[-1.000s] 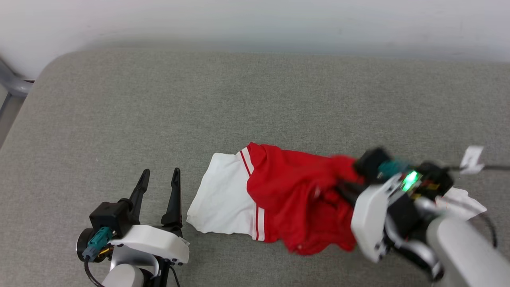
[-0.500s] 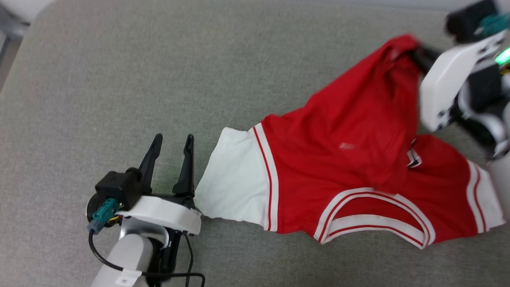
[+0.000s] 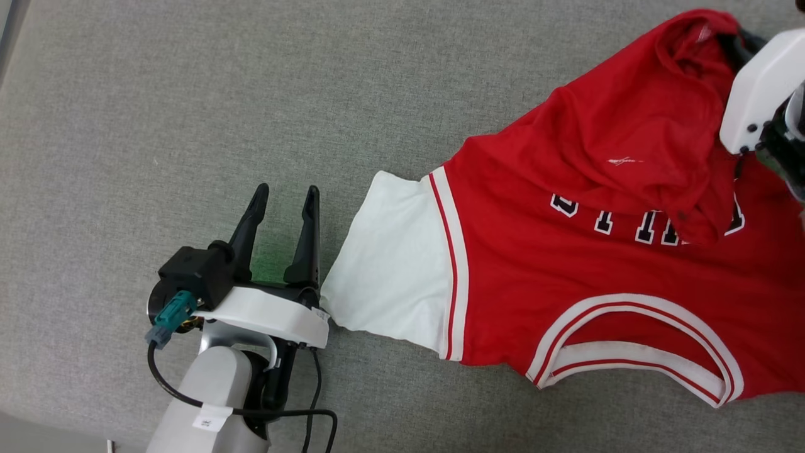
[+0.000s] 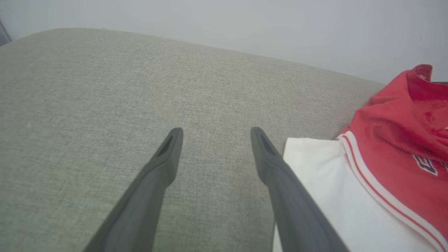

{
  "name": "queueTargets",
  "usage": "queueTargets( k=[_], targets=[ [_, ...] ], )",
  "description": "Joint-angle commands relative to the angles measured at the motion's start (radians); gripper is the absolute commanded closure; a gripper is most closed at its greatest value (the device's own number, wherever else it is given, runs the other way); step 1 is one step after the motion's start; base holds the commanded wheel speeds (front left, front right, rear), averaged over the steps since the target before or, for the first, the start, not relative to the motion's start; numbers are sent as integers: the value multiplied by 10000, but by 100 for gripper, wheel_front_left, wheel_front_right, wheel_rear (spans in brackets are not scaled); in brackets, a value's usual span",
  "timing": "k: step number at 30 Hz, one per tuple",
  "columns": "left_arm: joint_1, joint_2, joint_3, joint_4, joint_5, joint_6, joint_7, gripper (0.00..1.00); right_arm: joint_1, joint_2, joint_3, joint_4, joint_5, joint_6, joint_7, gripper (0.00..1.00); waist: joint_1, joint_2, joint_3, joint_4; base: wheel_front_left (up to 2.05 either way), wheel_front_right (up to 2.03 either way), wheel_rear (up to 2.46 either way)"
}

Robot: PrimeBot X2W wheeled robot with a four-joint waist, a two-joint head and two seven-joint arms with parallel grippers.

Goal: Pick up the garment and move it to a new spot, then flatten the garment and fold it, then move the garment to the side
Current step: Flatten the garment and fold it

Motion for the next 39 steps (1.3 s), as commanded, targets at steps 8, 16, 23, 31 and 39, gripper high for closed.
queueTargets(
  k=[8, 16, 23, 31, 39],
  targets=[
    [-9, -214, 281, 351, 390, -305, -45, 0, 194, 346, -474, 968, 51, -12, -2277, 0, -2, 0, -450, -190, 0, 0, 0],
    [599, -103, 673, 450, 619, -208, -46, 0, 1505, 619, -789, 471, -682, -10, -5216, 0, -2, 0, -1623, -731, 0, 0, 0],
    [1248, 60, 894, 414, 643, 0, -39, 0, 3441, 1259, -1106, -731, -1199, -10, -6047, 0, -2, 0, -2680, -1244, 0, 0, 0],
    [1894, 185, 890, 339, 567, 193, 149, 0, 6396, 1975, -1476, -3043, -1645, -9, -5766, 0, -2, 0, -3611, -1564, 0, 0, 0],
    [2413, 325, 743, 289, 566, 262, 492, 0, 9016, 2773, -1781, -5636, -1587, -9, -4793, 0, -2, 0, -4282, -1752, 0, 0, 0]
  ],
)
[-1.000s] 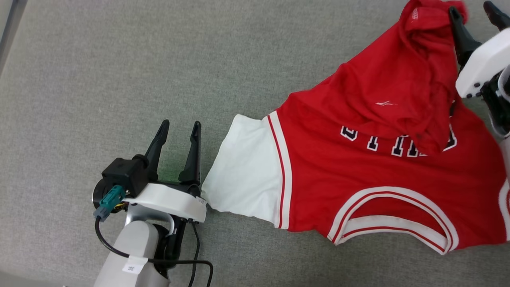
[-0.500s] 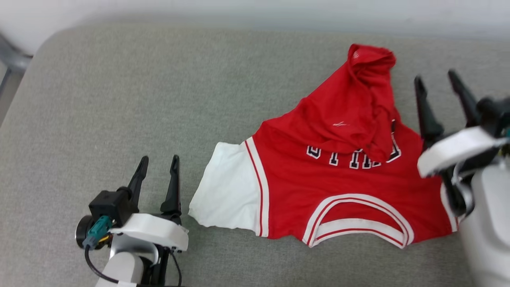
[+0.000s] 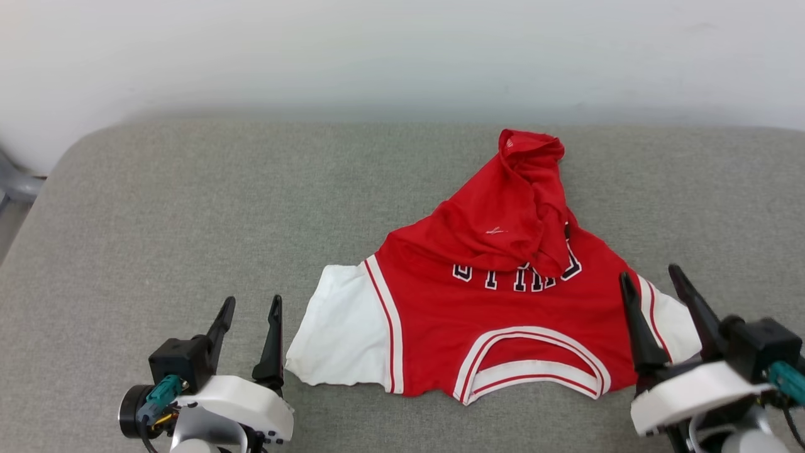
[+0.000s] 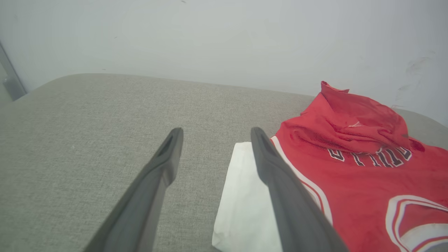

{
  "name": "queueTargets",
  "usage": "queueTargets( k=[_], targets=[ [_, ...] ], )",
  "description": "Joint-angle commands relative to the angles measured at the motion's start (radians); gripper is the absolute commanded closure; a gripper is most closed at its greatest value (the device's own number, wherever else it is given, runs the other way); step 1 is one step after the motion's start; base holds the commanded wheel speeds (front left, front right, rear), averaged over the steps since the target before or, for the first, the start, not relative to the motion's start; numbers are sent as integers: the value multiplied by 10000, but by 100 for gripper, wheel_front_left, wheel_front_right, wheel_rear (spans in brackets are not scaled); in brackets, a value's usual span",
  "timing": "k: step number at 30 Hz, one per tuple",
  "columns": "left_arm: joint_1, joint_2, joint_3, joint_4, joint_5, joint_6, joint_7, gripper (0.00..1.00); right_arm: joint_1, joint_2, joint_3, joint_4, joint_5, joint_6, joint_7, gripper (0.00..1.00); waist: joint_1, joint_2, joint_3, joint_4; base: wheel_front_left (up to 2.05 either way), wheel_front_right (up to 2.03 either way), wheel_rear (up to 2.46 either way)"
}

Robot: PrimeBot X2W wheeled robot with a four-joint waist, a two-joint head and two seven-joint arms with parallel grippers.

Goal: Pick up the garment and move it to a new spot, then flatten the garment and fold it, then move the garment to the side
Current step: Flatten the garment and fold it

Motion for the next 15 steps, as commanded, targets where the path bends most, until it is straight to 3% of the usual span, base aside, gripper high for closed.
queueTargets(
  k=[1, 7, 15],
  targets=[
    [159, 79, -40, -47, -27, 50, 143, 0, 462, 141, -77, -429, 64, -7, 186, 0, 2, 0, -202, -98, 0, 0, 0],
    [381, 395, -206, -214, -480, -287, 1618, 0, 1662, 401, -158, -1672, 49, -7, 765, 0, 2, 0, -467, -279, 0, 0, 0],
    [-238, 1075, -383, -406, -1806, -691, 5792, 0, 1989, 508, -37, -2203, 223, -7, 1085, 0, 2, 0, -147, -590, 0, 0, 0]
  ],
)
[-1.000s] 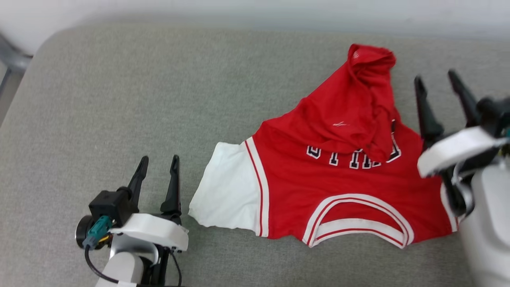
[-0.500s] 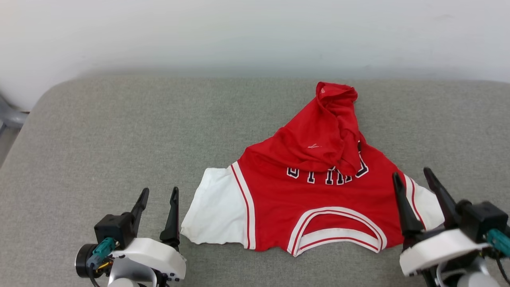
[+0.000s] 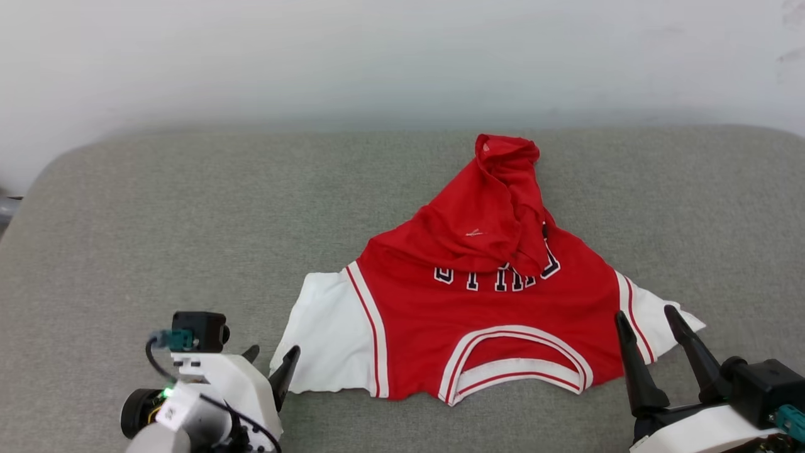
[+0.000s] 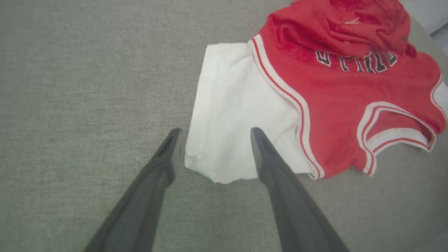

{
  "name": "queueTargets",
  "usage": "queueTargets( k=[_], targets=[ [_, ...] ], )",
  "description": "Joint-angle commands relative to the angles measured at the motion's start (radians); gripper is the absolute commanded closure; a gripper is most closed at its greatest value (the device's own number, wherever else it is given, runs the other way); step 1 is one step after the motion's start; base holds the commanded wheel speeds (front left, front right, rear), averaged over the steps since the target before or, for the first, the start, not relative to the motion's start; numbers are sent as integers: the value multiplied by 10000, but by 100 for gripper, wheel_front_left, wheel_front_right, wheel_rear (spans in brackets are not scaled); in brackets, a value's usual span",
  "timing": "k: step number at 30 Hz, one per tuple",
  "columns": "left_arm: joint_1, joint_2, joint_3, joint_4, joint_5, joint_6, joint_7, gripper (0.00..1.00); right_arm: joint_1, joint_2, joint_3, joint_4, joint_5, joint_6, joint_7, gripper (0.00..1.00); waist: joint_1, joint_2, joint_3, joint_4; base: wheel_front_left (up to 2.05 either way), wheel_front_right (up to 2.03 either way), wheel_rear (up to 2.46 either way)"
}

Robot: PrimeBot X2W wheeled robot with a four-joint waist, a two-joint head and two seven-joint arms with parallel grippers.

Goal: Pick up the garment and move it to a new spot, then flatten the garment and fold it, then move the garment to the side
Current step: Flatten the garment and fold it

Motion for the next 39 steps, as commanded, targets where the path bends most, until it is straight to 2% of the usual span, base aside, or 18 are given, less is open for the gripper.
queueTargets(
  k=[1, 5, 10, 14, 15, 16, 17, 21, 26, 34, 39],
  targets=[
    [-197, 157, -5, 15, -283, -57, 745, 0, -23, 46, 67, -86, 63, -7, -10, 0, 1, 0, 254, -174, 0, 0, 0],
    [-576, 470, -51, 224, -705, -120, 2133, 0, -238, 49, 118, -12, 259, -9, -130, 0, 1, 0, 689, -408, 0, 0, 0],
    [-948, 766, -261, 718, -672, -119, 2974, 0, -492, 50, 149, 233, 480, -7, -357, 0, 1, 0, 1173, -622, 0, 0, 0],
    [-981, 801, -815, 1187, -553, -300, 3662, 0, -675, 51, 125, 433, 577, -7, -497, 0, 1, 0, 1412, -716, 0, 0, 0],
    [-949, 714, -983, 1211, -586, -375, 3787, 39, -713, 50, 77, 481, 590, -7, -520, 0, 1, 0, 1444, -724, 0, 0, 0],
    [-923, 647, -1145, 1222, -628, -455, 3924, 66, -734, 49, 11, 549, 618, -7, -510, 0, 1, 0, 1468, -727, 0, 0, 0],
    [-919, 628, -1267, 1209, -595, -496, 3976, 100, -775, 50, -19, 605, 675, -7, -498, 0, 1, 0, 1488, -730, 0, 0, 0],
    [-904, 612, -1367, 1109, -524, -551, 3819, 100, -862, 49, -256, 801, 780, -7, -344, 0, 1, 0, 1482, -710, 0, 0, 0],
    [-953, 750, -1188, 727, -316, -408, 3155, 100, -962, -29, -951, 1376, 1188, -7, 448, 0, 1, 0, 1281, -585, 0, 0, 0],
    [-856, 915, -925, -300, -63, -175, 2253, 100, -1481, -1002, -2258, 2777, 2262, -7, 2577, 0, 1, 0, 1112, -325, 0, 0, 0],
    [-977, 1016, -882, -1029, 61, -110, 2063, 100, -2250, -1733, -2189, 3462, 2669, -7, 3993, 0, 1, 0, 1327, -139, 0, 0, 0]
  ],
)
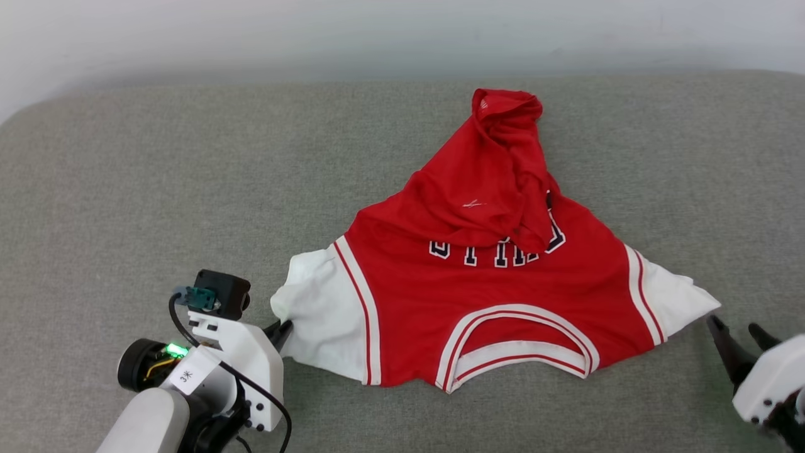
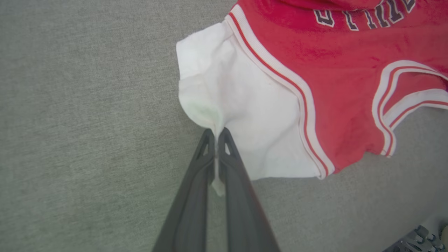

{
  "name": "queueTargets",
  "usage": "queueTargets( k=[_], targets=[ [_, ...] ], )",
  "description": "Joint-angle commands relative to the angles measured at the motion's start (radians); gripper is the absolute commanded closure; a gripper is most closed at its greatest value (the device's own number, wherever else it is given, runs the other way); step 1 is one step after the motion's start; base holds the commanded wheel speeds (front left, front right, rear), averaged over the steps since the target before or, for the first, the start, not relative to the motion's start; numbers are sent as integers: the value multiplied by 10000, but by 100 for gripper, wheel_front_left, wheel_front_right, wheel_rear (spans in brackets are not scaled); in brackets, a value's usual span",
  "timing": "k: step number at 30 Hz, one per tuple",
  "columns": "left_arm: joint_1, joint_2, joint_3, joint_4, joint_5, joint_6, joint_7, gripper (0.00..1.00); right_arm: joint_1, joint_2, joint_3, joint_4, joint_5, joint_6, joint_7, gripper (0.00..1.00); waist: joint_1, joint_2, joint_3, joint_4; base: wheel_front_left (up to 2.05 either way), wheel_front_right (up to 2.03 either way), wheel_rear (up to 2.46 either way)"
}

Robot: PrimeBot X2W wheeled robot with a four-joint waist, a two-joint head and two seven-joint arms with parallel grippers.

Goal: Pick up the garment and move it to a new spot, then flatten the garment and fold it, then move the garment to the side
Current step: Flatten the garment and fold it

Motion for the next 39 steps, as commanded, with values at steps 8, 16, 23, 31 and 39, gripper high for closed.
queueTargets(
  k=[8, 16, 23, 31, 39],
  targets=[
    [-265, 100, -25, -781, 155, 40, -185, 100, -1598, -852, 984, 732, 327, -7, 1559, 0, -1, 0, 592, 348, 0, 0, 0],
    [-372, 19, -81, -858, 73, -1, -334, 100, -1993, -991, 1566, 2123, 16, -7, 3675, 0, -1, 0, 989, 680, 0, 0, 0],
    [-193, -32, -9, -714, 58, 81, -674, 100, -1976, -697, 1454, 2114, 200, -6, 4011, 100, -1, 0, 807, 695, 0, 0, 0],
    [125, 89, 217, -941, 189, 208, -1388, 100, -1656, -740, 584, 492, 288, -7, 2927, 100, -1, 0, -363, 538, 0, 0, 0],
    [502, 311, 911, -1988, 310, 866, -1868, 100, -874, -407, 426, -1917, -144, -10, 2658, 100, -1, 0, -1421, 290, 0, 0, 0]
  ],
)
